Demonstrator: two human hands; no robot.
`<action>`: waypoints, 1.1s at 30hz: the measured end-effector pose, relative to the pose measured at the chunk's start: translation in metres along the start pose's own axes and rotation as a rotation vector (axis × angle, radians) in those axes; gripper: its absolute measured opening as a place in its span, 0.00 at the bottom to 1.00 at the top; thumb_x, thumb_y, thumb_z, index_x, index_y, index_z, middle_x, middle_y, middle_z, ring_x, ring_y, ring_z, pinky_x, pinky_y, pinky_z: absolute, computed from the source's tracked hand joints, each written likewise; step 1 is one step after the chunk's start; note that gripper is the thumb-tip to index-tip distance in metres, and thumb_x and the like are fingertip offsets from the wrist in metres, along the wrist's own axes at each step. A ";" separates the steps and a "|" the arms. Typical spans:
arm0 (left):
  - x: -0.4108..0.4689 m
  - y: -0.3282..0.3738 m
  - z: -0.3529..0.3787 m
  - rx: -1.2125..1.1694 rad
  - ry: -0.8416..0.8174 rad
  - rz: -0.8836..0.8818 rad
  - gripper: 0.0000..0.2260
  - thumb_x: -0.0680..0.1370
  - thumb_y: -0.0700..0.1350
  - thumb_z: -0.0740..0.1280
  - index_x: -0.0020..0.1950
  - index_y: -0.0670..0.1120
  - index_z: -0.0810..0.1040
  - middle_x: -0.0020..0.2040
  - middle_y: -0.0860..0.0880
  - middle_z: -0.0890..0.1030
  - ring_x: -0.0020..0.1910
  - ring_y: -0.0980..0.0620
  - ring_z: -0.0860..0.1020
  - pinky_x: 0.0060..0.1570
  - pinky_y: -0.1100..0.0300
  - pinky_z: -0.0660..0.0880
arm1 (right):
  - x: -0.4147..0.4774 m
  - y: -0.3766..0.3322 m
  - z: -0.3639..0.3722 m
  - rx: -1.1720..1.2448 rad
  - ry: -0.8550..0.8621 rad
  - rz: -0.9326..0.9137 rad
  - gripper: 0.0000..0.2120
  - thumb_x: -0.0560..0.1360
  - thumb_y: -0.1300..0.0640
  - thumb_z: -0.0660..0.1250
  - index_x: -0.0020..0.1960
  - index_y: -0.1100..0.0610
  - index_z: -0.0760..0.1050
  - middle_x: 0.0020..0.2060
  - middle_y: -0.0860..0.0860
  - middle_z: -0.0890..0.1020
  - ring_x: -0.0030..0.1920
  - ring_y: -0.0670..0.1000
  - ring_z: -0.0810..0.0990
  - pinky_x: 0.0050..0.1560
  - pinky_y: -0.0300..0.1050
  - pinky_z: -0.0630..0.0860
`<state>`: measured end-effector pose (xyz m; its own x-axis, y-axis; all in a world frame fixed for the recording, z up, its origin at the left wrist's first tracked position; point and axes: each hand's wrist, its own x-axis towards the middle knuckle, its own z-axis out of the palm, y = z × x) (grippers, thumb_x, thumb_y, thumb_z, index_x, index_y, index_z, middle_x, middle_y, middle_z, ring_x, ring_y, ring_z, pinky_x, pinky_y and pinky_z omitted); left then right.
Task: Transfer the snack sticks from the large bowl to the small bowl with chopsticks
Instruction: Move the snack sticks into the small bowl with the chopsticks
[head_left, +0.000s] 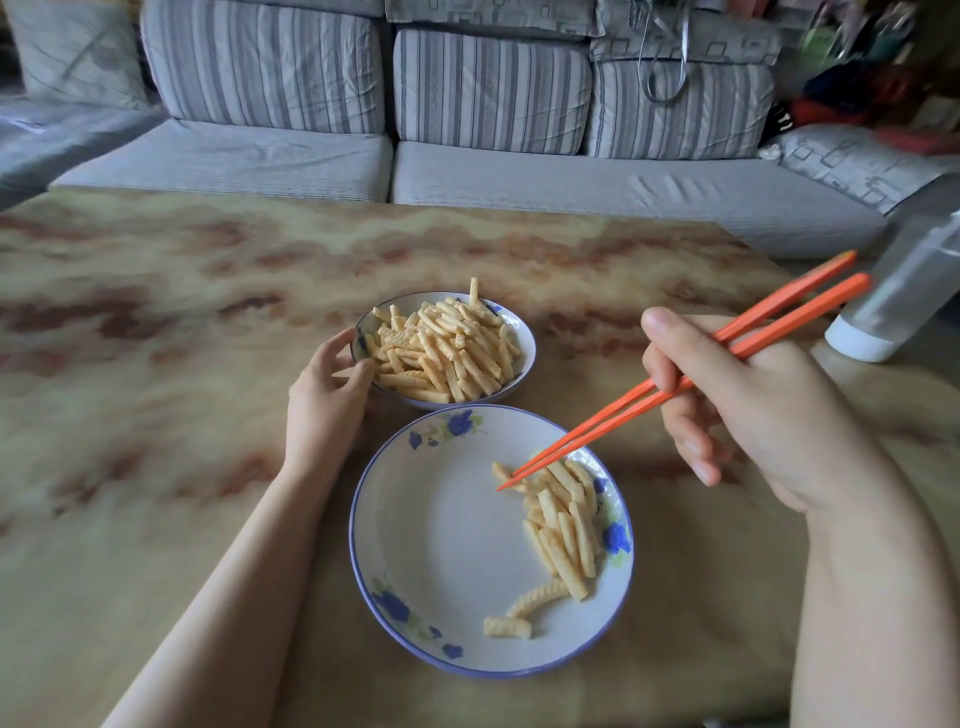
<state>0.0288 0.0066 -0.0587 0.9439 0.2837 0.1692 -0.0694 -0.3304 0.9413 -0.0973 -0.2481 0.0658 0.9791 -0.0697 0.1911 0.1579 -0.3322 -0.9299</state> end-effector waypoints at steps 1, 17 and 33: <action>0.000 0.000 0.000 0.000 0.000 -0.002 0.17 0.78 0.43 0.64 0.67 0.52 0.75 0.51 0.50 0.82 0.37 0.53 0.80 0.35 0.69 0.73 | 0.001 0.001 0.001 0.004 -0.010 0.004 0.20 0.78 0.47 0.60 0.31 0.56 0.70 0.17 0.53 0.67 0.16 0.53 0.64 0.20 0.40 0.58; -0.003 0.004 0.000 -0.002 0.005 -0.005 0.17 0.78 0.41 0.64 0.67 0.50 0.75 0.50 0.51 0.80 0.29 0.70 0.76 0.31 0.79 0.68 | 0.022 0.008 0.032 0.374 0.451 -0.141 0.20 0.82 0.53 0.59 0.31 0.55 0.66 0.20 0.48 0.70 0.16 0.48 0.65 0.19 0.39 0.59; -0.002 0.002 0.000 0.007 -0.008 -0.022 0.18 0.77 0.43 0.64 0.67 0.53 0.75 0.51 0.50 0.82 0.42 0.48 0.81 0.50 0.55 0.76 | 0.041 0.028 0.068 0.288 0.353 -0.108 0.19 0.82 0.50 0.58 0.35 0.57 0.69 0.18 0.53 0.71 0.19 0.53 0.70 0.22 0.39 0.63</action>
<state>0.0266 0.0059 -0.0572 0.9478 0.2834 0.1459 -0.0463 -0.3304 0.9427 -0.0444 -0.1966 0.0259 0.8595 -0.3810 0.3408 0.3348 -0.0841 -0.9385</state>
